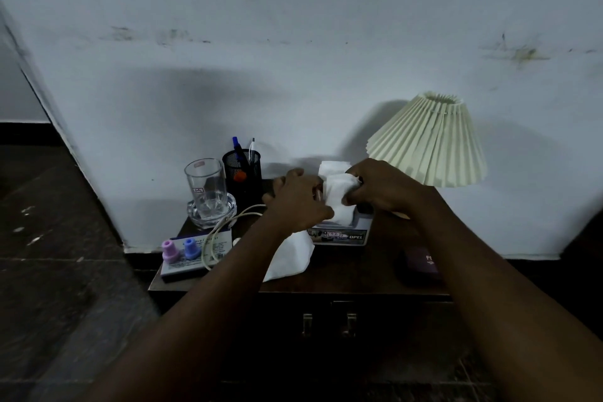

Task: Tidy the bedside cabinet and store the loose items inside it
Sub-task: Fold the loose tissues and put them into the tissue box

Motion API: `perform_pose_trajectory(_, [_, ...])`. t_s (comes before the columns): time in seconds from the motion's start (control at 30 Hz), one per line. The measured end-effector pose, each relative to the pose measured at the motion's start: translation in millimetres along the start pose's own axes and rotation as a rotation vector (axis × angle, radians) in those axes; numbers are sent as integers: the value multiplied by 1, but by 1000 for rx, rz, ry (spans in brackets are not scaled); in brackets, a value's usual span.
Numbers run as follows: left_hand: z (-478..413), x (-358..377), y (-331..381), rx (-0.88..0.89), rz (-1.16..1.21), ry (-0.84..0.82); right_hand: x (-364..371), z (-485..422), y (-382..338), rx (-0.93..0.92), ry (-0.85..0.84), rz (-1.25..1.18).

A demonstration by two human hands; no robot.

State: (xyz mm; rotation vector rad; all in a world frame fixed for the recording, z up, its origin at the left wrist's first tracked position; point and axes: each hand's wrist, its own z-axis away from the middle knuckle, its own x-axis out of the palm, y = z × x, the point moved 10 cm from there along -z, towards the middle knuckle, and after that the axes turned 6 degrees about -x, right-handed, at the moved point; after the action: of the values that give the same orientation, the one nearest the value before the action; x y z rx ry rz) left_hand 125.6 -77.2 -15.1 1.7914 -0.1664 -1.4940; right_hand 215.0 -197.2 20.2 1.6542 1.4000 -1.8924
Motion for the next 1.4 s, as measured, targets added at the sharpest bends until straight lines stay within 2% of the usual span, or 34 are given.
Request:
perform_pose_trajectory(0.17, [-1, -1, 4, 16, 18, 26, 13, -5, -4, -23, -61, 106])
perform_pose_trajectory(0.3, [-4, -1, 3, 10, -8, 44, 1, -7, -7, -61, -2, 155])
perform_pose_trajectory(0.43, [-6, 5, 3, 17, -133, 0, 13, -7, -7, -78, -74, 252])
perform_pose_trajectory(0.5, [-6, 9, 2, 9, -123, -15, 22, -9, -7, -82, -90, 302])
perform_pose_trajectory(0.6, [-8, 4, 0, 0, -78, 30, 21, -13, -8, -86, -76, 320])
perform_pose_trajectory(0.77, [-22, 21, -9, 13, -129, -16, 10, -11, -10, -108, -59, 316])
perform_pose_trajectory(0.93, [-19, 14, -8, 3, 34, -7, 16, -13, -7, -70, -51, 327])
perform_pose_trajectory(1.03, [-11, -10, -3, 15, 313, -52, 3, -12, -12, -85, -27, 341])
perform_pose_trajectory(1.1, [-8, -36, -16, -37, 386, -10, -8, -9, -14, -81, 3, 325])
perform_pose_trajectory(1.17, [-6, -56, -29, -31, 260, 58, -26, -3, -19, -88, 65, 329])
perform_pose_trajectory(1.2, [-6, -57, -36, -40, 183, 37, -37, 1, -23, -92, 107, 321])
perform_pose_trajectory(1.3, [-5, -30, -56, -69, -113, -161, -72, 22, -41, -105, 254, 214])
perform_pose_trajectory(1.4, [0, -6, -61, -15, -342, -227, -84, 49, -68, -108, 349, 92])
